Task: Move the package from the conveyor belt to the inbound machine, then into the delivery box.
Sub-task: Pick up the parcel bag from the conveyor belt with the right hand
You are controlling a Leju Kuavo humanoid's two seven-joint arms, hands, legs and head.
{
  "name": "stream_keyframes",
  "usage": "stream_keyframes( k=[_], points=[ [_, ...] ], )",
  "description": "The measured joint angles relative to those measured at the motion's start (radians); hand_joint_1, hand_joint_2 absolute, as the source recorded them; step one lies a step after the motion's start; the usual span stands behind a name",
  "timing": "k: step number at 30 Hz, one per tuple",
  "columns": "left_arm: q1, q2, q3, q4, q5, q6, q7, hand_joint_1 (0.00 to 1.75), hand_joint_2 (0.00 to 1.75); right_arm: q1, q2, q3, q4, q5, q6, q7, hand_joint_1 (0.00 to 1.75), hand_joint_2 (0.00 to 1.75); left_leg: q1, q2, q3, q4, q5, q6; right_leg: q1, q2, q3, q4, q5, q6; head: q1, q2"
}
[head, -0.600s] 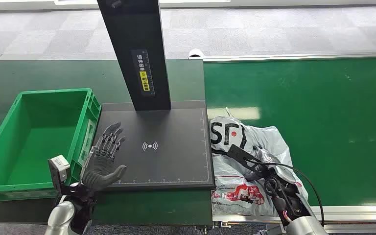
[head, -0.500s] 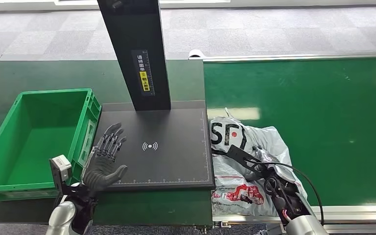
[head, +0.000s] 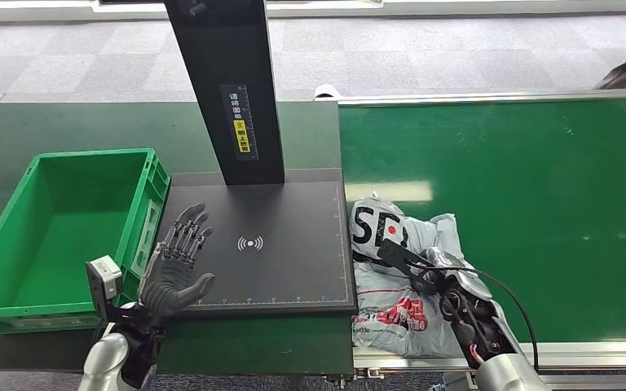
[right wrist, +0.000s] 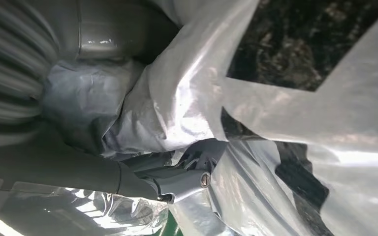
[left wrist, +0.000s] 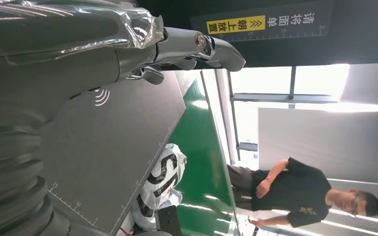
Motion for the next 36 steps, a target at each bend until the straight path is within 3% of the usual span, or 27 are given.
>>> stream_keyframes(
  k=[13, 23, 36],
  points=[
    [-0.001, -0.001, -0.002, 0.010, 0.001, 0.005, 0.000, 0.00, 1.75, 0.003, 0.006, 0.000, 0.001, 0.002, 0.004, -0.025, 1.75, 1.75, 0.000, 0.000, 0.000, 0.000, 0.000, 0.000, 0.000, 0.000, 0.001, 0.000, 0.000, 0.000, 0.000, 0.000],
    [0.039, 0.004, 0.002, -0.012, 0.013, 0.012, -0.008, 0.00, 1.75, 0.004, 0.008, -0.001, -0.008, -0.026, -0.086, -0.135, 1.75, 1.75, 0.000, 0.000, -0.002, 0.000, 0.000, 0.000, 0.000, 0.000, 0.000, 0.000, 0.000, 0.000, 0.000, 0.000],
    [0.104, 0.009, 0.019, -0.078, 0.019, 0.008, -0.025, 0.00, 1.75, 0.063, 0.018, -0.073, -0.216, -0.173, -0.187, -0.257, 1.75, 1.75, 0.000, 0.000, -0.008, 0.000, 0.000, 0.000, 0.000, 0.000, -0.007, 0.000, 0.000, 0.000, 0.000, 0.000]
  ],
)
